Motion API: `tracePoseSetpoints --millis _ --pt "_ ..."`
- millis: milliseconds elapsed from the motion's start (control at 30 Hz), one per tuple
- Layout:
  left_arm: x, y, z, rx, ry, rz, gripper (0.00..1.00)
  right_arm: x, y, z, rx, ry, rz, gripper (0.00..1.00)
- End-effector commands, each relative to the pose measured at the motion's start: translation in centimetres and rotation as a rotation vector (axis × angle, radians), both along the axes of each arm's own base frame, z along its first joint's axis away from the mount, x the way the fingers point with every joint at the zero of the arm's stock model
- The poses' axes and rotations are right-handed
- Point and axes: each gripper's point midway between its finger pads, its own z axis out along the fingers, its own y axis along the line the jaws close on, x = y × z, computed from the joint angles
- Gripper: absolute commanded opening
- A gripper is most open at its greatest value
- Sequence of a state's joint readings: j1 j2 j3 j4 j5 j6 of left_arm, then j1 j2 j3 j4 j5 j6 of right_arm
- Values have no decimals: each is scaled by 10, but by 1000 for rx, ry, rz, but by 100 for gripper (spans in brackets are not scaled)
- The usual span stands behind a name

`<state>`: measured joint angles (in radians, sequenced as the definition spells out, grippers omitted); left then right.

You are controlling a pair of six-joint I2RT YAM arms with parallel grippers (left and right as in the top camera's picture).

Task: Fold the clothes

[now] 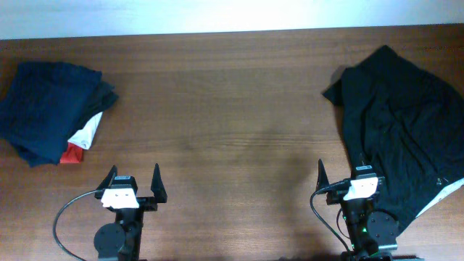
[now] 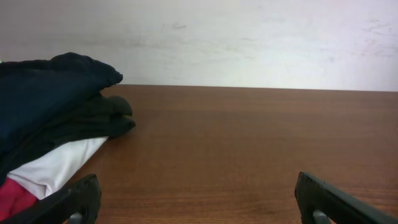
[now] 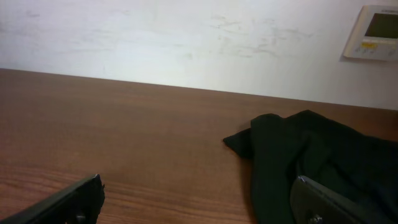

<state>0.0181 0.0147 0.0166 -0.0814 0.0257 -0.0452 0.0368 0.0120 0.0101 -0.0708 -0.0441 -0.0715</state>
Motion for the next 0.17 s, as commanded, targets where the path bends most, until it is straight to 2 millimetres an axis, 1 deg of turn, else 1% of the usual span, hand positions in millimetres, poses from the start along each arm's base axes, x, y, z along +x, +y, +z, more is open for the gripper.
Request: tracePoseSetpoints --millis 0,133 --pt "0 0 -2 20 -2 1 99 0 -3 -2 3 1 -17 99" --pt "0 0 -2 20 -2 1 99 0 -3 -2 3 1 -17 99"
